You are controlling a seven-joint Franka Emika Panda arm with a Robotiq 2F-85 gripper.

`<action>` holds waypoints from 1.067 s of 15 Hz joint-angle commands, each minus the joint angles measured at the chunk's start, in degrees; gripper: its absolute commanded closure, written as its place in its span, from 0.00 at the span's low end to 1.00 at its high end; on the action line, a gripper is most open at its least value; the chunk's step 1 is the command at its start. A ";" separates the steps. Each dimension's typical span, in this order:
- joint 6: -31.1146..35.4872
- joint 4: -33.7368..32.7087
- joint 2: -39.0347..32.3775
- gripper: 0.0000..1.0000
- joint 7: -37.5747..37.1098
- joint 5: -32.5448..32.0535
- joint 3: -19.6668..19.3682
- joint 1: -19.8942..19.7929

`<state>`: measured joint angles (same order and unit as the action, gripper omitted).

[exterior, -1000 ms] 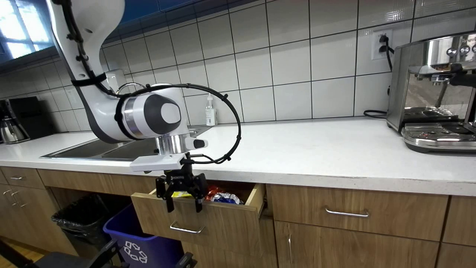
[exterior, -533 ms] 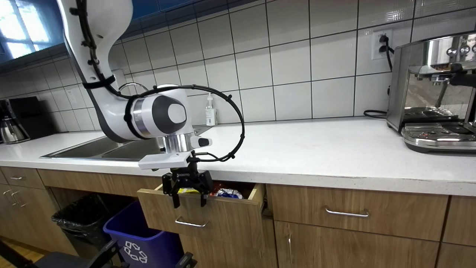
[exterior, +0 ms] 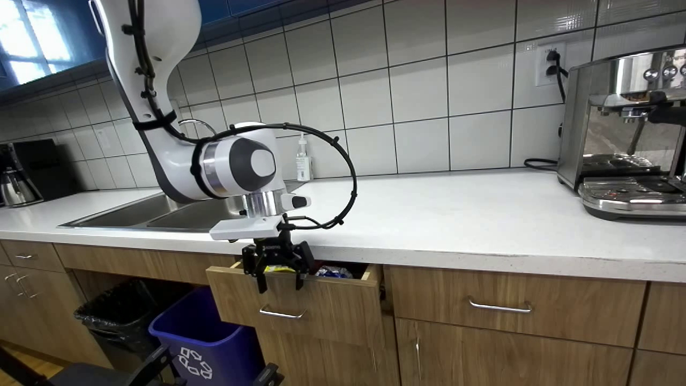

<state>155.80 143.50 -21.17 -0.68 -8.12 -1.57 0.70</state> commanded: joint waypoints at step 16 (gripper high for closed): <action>-2.80 -11.56 -6.81 0.00 0.23 2.11 -0.15 0.09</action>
<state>153.92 136.12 -25.53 -0.68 -6.64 -1.67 0.69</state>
